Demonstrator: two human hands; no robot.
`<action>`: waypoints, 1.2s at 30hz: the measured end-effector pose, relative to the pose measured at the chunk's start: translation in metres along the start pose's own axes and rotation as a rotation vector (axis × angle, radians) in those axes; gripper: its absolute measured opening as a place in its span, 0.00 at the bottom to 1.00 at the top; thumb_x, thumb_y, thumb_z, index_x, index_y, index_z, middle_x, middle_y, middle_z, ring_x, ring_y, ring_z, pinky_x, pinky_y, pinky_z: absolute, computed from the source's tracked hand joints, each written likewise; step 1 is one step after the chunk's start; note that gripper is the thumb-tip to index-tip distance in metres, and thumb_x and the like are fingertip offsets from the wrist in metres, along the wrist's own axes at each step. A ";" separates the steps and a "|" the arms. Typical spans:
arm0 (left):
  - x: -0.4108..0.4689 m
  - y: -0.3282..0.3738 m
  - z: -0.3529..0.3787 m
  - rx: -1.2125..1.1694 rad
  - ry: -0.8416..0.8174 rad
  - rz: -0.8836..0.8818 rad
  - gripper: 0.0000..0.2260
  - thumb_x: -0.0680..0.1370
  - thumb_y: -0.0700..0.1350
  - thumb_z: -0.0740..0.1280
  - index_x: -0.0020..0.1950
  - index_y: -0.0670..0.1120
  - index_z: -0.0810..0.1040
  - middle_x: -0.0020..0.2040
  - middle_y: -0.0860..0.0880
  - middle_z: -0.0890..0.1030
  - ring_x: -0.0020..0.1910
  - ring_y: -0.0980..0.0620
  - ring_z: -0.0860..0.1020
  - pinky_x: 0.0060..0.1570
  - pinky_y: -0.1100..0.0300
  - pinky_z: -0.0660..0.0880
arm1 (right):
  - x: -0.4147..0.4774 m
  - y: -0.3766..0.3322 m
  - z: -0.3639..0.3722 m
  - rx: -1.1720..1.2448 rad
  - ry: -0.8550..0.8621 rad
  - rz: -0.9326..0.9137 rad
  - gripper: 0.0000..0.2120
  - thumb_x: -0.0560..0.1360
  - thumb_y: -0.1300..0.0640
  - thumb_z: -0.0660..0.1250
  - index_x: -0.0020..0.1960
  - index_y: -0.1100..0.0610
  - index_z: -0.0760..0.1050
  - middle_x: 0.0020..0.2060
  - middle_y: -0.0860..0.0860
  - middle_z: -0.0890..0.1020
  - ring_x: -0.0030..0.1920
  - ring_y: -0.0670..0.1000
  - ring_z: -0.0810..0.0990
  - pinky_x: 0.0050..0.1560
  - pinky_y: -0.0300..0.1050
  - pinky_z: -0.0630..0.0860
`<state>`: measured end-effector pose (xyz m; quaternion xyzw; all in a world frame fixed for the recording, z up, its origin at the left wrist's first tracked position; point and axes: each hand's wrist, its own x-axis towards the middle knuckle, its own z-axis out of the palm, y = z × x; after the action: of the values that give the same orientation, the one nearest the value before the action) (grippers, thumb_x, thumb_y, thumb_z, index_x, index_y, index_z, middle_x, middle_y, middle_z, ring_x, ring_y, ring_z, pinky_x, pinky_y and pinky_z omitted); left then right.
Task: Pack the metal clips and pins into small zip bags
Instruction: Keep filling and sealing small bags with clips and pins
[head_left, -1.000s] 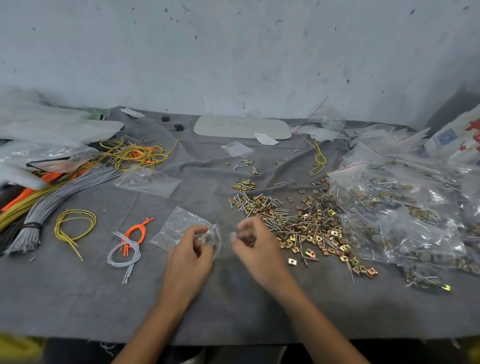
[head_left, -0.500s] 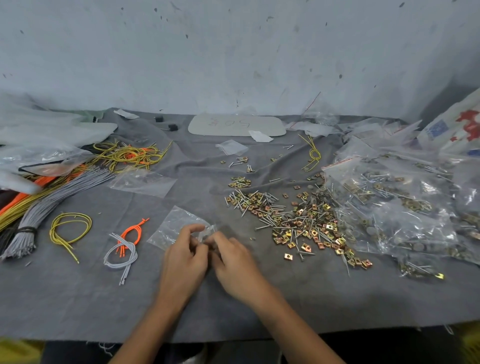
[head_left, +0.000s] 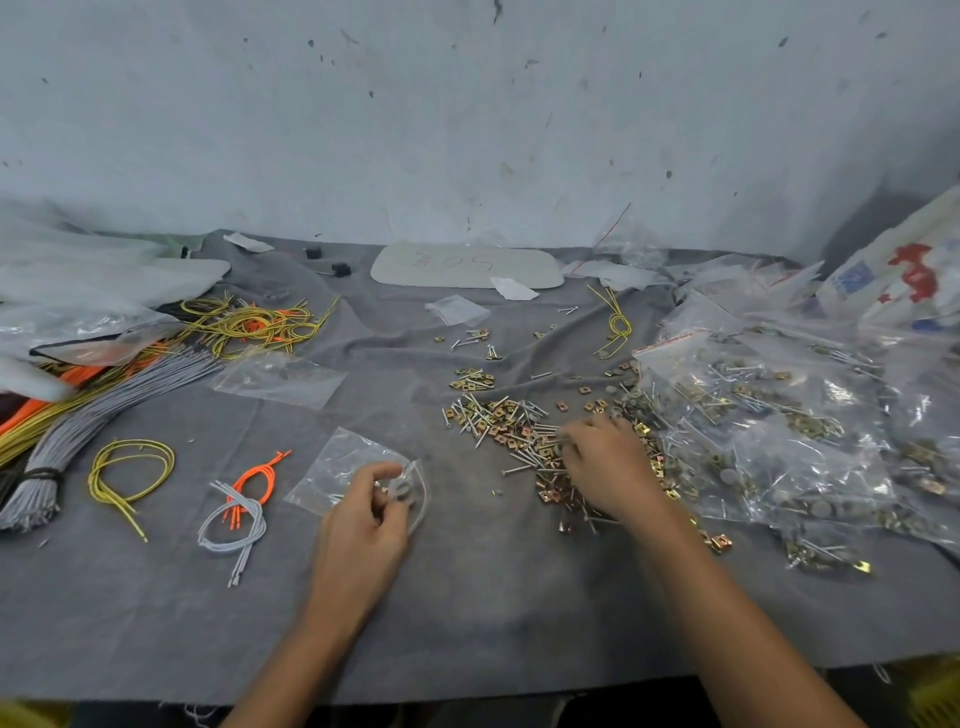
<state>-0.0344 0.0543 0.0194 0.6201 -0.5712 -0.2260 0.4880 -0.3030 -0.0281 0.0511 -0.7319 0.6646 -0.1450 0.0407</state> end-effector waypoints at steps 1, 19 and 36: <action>0.000 0.000 0.000 0.001 0.000 0.002 0.12 0.77 0.37 0.67 0.54 0.54 0.77 0.34 0.59 0.77 0.33 0.55 0.75 0.37 0.54 0.71 | 0.000 0.003 0.000 -0.004 -0.030 -0.004 0.13 0.83 0.55 0.59 0.62 0.50 0.79 0.64 0.51 0.78 0.64 0.55 0.71 0.68 0.50 0.63; 0.001 0.000 -0.001 0.014 -0.010 0.016 0.14 0.77 0.36 0.66 0.52 0.56 0.76 0.34 0.55 0.77 0.34 0.54 0.75 0.37 0.55 0.70 | -0.044 -0.069 0.011 0.522 0.037 -0.163 0.02 0.80 0.56 0.66 0.49 0.53 0.77 0.46 0.45 0.77 0.49 0.47 0.75 0.51 0.42 0.69; -0.006 0.007 -0.014 -0.109 0.226 -0.094 0.08 0.71 0.48 0.63 0.50 0.56 0.74 0.38 0.59 0.80 0.36 0.57 0.77 0.41 0.51 0.74 | -0.051 -0.121 0.061 0.635 0.159 -0.075 0.12 0.74 0.58 0.73 0.53 0.52 0.72 0.50 0.47 0.75 0.52 0.49 0.76 0.55 0.48 0.75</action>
<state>-0.0278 0.0653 0.0301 0.6403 -0.4696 -0.2079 0.5712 -0.1739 0.0279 0.0156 -0.6931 0.5597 -0.4030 0.2098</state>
